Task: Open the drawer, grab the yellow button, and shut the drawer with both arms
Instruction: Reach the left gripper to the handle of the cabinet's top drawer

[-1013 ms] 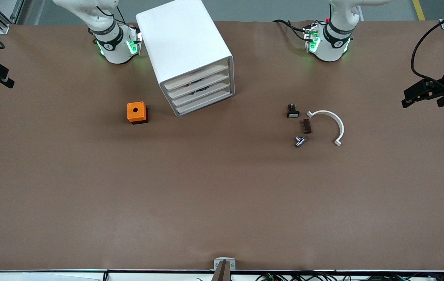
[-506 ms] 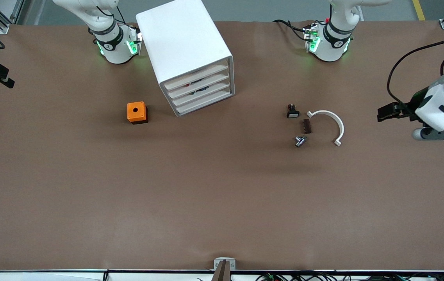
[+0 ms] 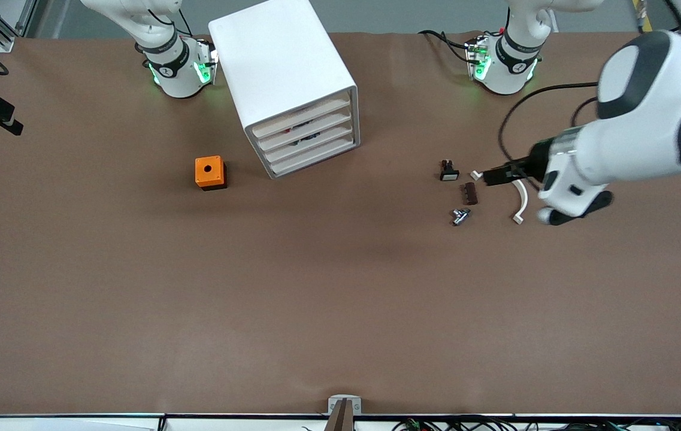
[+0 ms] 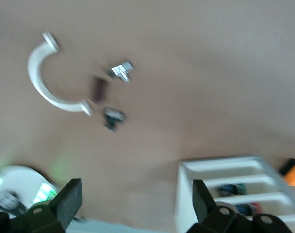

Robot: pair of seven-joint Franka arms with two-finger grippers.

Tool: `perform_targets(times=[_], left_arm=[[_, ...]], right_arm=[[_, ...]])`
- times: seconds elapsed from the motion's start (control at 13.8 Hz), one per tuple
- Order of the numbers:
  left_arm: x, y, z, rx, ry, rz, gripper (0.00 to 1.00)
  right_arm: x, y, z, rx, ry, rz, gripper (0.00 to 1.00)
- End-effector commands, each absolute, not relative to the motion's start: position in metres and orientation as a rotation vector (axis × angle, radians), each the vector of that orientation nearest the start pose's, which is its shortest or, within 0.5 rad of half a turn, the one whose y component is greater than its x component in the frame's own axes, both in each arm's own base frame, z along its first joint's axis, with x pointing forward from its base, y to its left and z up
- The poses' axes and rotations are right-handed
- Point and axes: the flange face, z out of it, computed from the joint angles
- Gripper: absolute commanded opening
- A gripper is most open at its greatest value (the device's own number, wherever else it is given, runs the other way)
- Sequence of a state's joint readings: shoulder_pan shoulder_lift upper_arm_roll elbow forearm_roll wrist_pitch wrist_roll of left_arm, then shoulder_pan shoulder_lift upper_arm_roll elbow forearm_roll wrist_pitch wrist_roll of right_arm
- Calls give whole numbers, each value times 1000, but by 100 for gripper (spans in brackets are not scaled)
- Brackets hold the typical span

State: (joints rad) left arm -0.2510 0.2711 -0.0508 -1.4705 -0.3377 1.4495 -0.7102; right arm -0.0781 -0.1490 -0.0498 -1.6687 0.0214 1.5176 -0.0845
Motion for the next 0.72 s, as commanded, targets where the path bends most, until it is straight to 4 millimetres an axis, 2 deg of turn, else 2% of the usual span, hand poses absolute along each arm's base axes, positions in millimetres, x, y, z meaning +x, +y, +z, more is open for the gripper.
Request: perform_targets(times=[0.0,0.22,0.36,0.58,0.65], left_arm=[[584,-267,484,-3037,-920,881,100],[572,-326,444,-2752,-1265,1112,100],[561,-357,421,-2545,-1426,1258,100],[548,-394,376,-2123,-1639,1429,100],[547,-400,360,-2007,-1678,1478,100]], right_arm=[[492,-63,654,-3111,47,-10,100],[492,-63,654,-3111,47,-7,100],[492,-63,654,-3111,47,-7,100],[492,-63,654,-3111,47,-7,100],[492,-62,654,-3109,47,-8,100]])
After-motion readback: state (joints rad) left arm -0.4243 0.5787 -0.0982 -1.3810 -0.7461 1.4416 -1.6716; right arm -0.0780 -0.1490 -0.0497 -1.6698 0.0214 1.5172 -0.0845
